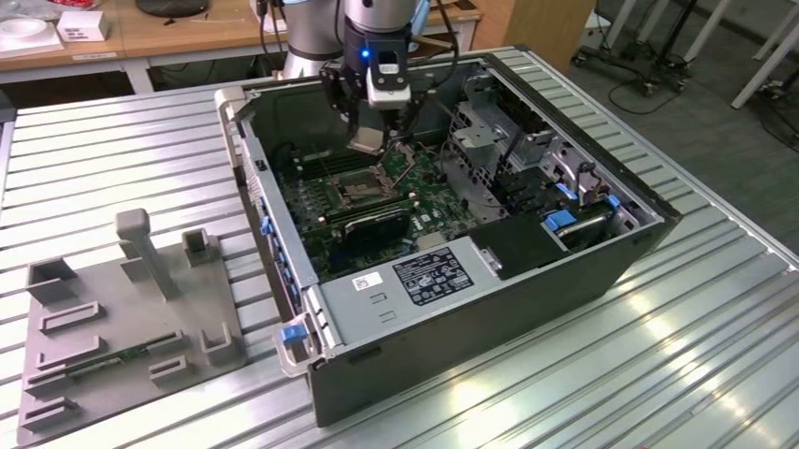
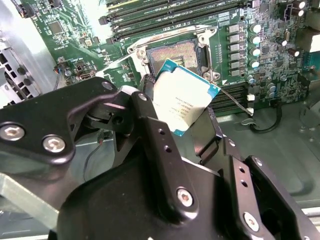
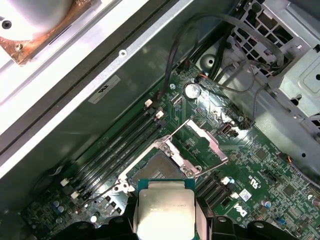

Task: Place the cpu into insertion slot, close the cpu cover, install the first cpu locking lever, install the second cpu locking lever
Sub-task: 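Place the cpu into insertion slot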

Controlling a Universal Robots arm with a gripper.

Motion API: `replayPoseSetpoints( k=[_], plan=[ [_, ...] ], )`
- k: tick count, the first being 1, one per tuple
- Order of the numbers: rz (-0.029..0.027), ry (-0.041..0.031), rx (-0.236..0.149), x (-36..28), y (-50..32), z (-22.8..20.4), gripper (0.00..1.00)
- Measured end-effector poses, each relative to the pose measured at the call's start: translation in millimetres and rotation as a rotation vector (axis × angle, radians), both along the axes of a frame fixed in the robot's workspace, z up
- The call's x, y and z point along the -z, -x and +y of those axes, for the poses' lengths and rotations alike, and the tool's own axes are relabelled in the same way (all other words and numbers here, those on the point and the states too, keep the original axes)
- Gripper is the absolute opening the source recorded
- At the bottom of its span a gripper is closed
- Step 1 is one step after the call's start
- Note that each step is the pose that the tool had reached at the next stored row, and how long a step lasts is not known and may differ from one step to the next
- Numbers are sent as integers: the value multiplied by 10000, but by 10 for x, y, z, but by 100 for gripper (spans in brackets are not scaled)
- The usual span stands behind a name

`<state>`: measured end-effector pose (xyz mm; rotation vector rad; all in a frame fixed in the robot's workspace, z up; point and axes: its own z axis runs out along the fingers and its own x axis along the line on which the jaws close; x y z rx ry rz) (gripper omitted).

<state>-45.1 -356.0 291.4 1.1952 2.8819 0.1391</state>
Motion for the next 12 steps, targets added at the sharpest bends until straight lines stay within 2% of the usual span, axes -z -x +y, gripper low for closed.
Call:
replayPoseSetpoints(
  k=[12],
  plan=[
    [0,0,2157,44,0,0,54]
  ],
)
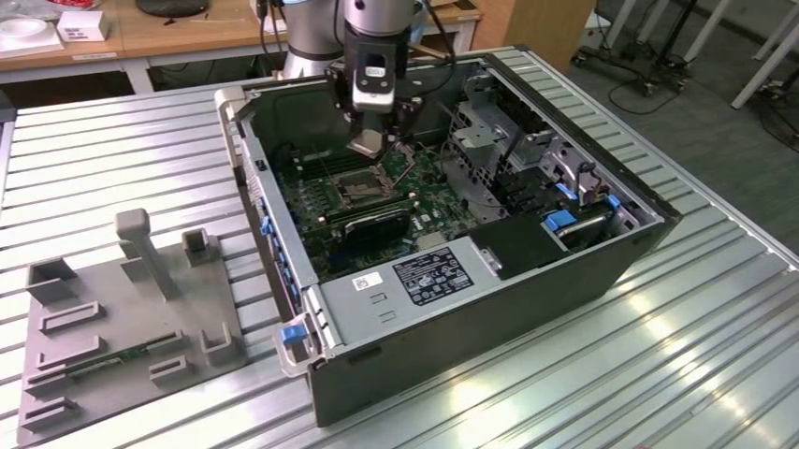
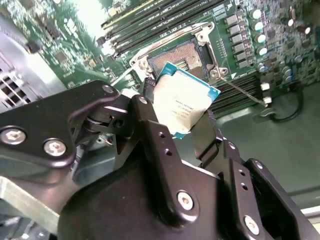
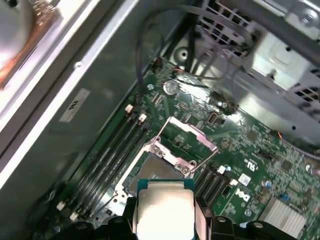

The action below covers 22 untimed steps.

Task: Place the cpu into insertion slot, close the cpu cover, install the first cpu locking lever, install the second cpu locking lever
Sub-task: 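Place the cpu into insertion slot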

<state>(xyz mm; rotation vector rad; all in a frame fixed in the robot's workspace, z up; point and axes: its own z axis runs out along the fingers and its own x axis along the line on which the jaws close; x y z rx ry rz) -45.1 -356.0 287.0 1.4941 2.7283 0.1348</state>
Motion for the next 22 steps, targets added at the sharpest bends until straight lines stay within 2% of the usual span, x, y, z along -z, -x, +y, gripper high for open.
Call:
replayPoseSetpoints(
  k=[3,9,11,18,22],
  plan=[
    [0,1,517,9,0,0,54],
    [0,0,547,9,0,0,54],
    [32,1,549,9,0,0,54],
    [53,2,571,10,0,0,54],
    [52,0,1096,18,0,0,54]
  ],
)
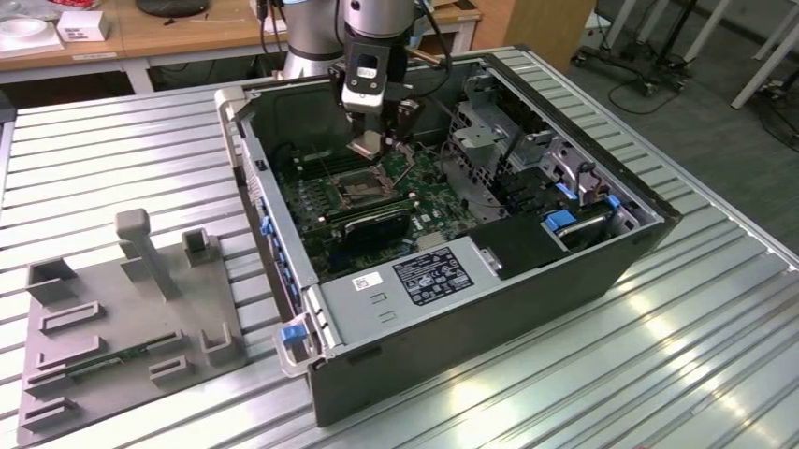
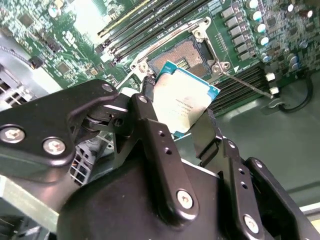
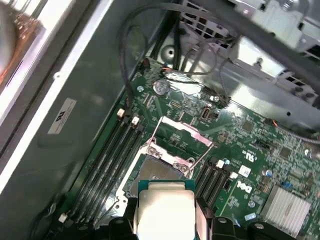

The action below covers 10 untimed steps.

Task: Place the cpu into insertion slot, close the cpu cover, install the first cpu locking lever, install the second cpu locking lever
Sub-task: 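Place the cpu into insertion slot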

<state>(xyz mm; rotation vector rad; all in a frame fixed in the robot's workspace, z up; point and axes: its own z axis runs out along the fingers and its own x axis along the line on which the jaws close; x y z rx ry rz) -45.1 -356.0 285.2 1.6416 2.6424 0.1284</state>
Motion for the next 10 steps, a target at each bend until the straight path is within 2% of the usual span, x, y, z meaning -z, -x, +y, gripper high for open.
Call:
replayPoseSetpoints(
  k=[3,10],
  plan=[
    [1,0,480,5,0,0,54],
    [0,1,507,5,0,0,54]
  ],
)
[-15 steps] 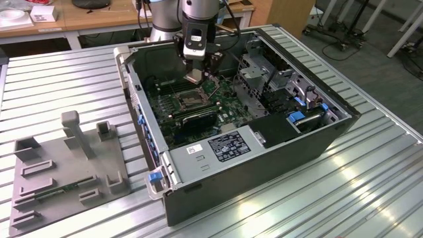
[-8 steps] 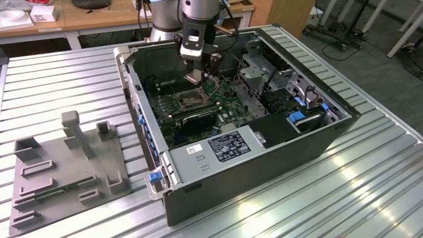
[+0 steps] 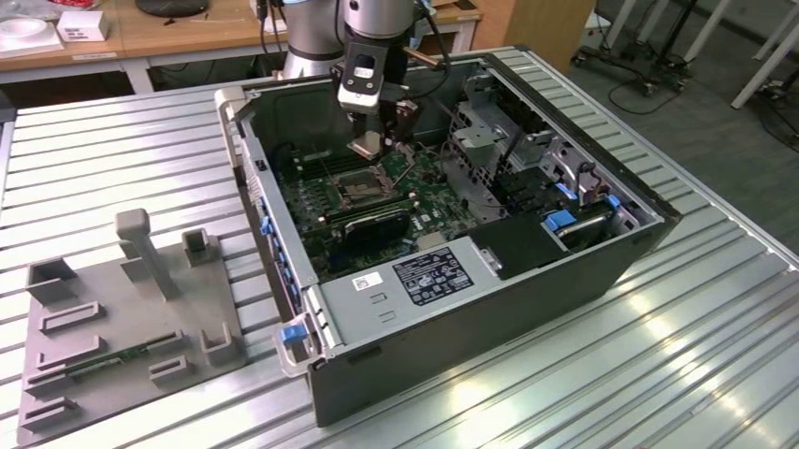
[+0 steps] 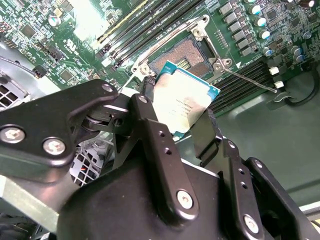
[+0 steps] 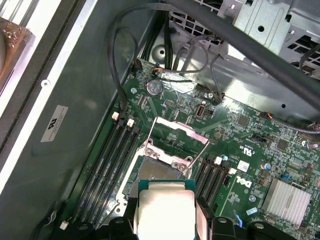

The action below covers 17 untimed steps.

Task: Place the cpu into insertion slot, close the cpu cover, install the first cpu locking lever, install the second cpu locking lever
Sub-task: 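Place the cpu into insertion slot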

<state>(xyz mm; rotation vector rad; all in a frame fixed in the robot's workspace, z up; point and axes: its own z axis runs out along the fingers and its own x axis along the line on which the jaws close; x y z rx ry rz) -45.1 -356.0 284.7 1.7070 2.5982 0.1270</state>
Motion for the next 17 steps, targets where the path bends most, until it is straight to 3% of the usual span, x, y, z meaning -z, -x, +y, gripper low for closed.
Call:
replayPoseSetpoints(
  k=[9,17],
  plan=[
    [-1,1,39,0,0,0,54],
    [0,0,1392,19,0,0,54]
  ],
)
